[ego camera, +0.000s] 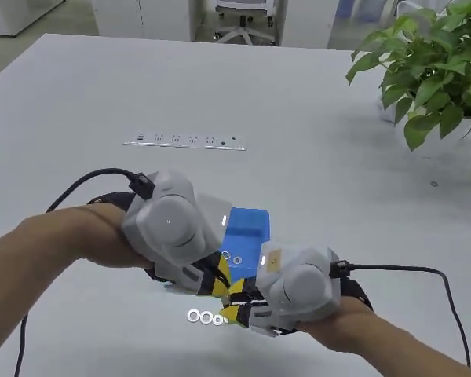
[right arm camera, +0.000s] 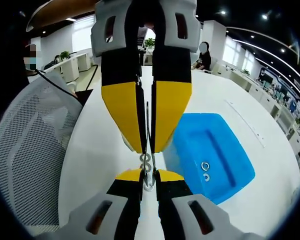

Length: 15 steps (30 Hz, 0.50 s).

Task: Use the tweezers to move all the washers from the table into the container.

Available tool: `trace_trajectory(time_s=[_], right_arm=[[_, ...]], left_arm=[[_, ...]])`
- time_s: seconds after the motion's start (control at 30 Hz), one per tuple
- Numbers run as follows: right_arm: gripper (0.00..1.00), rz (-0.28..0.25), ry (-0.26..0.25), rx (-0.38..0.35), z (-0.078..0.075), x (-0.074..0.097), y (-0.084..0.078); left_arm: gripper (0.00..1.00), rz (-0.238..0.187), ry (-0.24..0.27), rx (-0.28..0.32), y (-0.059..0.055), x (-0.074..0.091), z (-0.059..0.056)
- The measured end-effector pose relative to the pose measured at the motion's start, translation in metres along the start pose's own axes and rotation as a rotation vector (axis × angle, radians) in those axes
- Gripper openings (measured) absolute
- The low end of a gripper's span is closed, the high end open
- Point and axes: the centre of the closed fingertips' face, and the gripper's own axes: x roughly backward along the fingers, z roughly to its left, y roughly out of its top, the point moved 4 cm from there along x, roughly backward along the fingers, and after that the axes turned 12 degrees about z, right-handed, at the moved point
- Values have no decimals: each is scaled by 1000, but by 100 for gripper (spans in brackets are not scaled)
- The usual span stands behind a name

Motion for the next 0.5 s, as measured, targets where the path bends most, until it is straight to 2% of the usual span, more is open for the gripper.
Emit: trace_trajectory(time_s=[0.5], right_arm=[[11, 3, 21, -11, 5, -8, -5]], left_arm=[[7, 10, -16, 7, -3, -10, -4]])
